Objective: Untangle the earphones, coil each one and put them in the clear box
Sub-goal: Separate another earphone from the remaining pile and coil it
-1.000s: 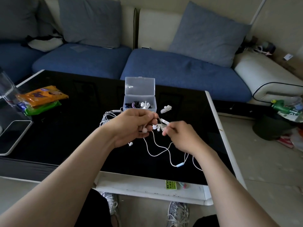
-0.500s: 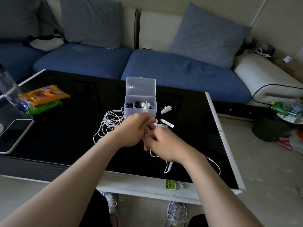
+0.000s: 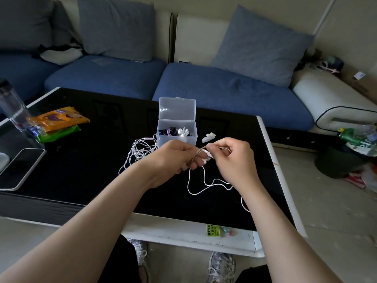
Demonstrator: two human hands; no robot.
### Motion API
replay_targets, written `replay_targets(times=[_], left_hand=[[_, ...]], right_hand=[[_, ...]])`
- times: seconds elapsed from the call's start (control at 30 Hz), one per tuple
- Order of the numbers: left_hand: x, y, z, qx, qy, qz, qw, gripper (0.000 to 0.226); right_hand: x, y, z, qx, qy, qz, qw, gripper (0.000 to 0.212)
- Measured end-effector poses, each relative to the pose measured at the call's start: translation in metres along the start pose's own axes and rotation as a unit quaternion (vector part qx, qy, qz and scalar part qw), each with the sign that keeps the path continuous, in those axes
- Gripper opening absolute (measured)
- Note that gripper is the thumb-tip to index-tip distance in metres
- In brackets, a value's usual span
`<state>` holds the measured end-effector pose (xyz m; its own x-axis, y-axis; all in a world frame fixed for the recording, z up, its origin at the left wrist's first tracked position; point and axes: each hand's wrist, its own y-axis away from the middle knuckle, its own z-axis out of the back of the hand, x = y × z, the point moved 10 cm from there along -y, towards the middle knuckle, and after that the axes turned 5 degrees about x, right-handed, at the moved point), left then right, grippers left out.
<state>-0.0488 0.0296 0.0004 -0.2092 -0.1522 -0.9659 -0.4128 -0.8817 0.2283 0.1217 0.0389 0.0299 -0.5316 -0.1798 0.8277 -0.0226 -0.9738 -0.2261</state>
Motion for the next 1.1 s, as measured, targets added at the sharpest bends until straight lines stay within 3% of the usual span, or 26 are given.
replay_targets(times=[0.2, 0.33, 0.5, 0.57, 0.7, 0.87, 1.0, 1.1], left_hand=[[-0.001, 0.002, -0.007, 0.025, 0.094, 0.006, 0.995, 0.027], [-0.001, 0.000, 0.003, -0.025, 0.153, -0.003, 0.988, 0.025], [-0.005, -0.001, 0.025, -0.115, 0.077, -0.058, 0.989, 0.019], [-0.007, -0.001, 0.035, -0.144, -0.008, -0.079, 0.986, 0.019], [-0.020, -0.003, 0.024, -0.102, -0.214, -0.109, 0.965, 0.021], [-0.003, -0.007, 0.012, -0.059, -0.407, -0.049, 0.910, 0.021], [-0.006, -0.003, 0.010, -0.063, -0.450, -0.013, 0.890, 0.025], [0.003, -0.005, 0.010, -0.018, -0.371, 0.023, 0.928, 0.026]], right_hand=[[-0.011, -0.001, -0.024, 0.102, 0.031, -0.022, 0.994, 0.023], [-0.015, 0.010, -0.054, 0.206, 0.014, -0.062, 0.976, 0.030], [-0.001, 0.025, -0.077, 0.293, 0.021, -0.044, 0.955, 0.029], [0.010, 0.031, -0.080, 0.311, 0.028, -0.020, 0.950, 0.027], [0.022, 0.021, -0.058, 0.228, 0.060, 0.023, 0.972, 0.027], [0.012, 0.010, -0.028, 0.114, 0.110, 0.030, 0.987, 0.016], [0.009, 0.009, -0.023, 0.131, 0.101, 0.018, 0.986, 0.010], [0.006, 0.005, -0.011, 0.088, 0.046, 0.025, 0.995, 0.019]])
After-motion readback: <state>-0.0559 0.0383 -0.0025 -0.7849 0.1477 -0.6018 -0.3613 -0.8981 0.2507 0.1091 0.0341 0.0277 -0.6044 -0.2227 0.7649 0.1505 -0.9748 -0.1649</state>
